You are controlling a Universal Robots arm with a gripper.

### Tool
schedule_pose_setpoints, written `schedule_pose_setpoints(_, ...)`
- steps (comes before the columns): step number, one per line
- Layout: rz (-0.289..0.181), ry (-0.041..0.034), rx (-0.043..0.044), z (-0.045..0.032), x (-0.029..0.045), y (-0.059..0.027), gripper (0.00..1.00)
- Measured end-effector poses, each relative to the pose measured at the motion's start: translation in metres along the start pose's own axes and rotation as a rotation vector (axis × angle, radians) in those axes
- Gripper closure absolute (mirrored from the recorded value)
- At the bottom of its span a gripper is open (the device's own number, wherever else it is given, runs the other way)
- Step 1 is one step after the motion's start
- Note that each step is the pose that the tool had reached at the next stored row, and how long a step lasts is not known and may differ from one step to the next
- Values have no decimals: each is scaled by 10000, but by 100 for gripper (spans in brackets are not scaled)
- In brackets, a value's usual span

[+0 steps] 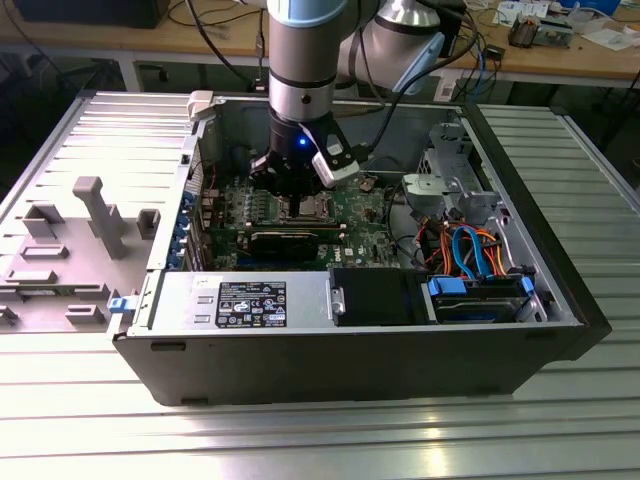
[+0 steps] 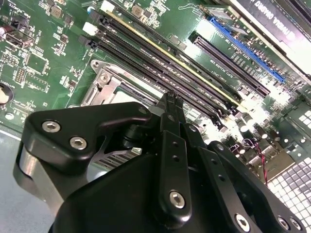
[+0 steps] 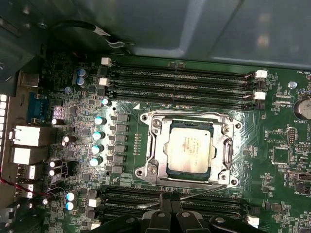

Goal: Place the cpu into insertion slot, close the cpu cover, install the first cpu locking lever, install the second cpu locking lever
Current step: 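Install the second cpu locking lever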

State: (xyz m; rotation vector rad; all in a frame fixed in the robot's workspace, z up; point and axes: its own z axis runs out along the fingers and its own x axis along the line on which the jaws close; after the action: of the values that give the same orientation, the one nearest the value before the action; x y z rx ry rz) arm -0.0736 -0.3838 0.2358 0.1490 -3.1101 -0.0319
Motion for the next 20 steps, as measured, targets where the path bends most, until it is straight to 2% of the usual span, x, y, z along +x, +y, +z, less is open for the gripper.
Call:
schedule_pose_setpoints(13,0,0,-1,11,1,0,89)
schedule_pose_setpoints(20,-140,4,3,66,123,11,89)
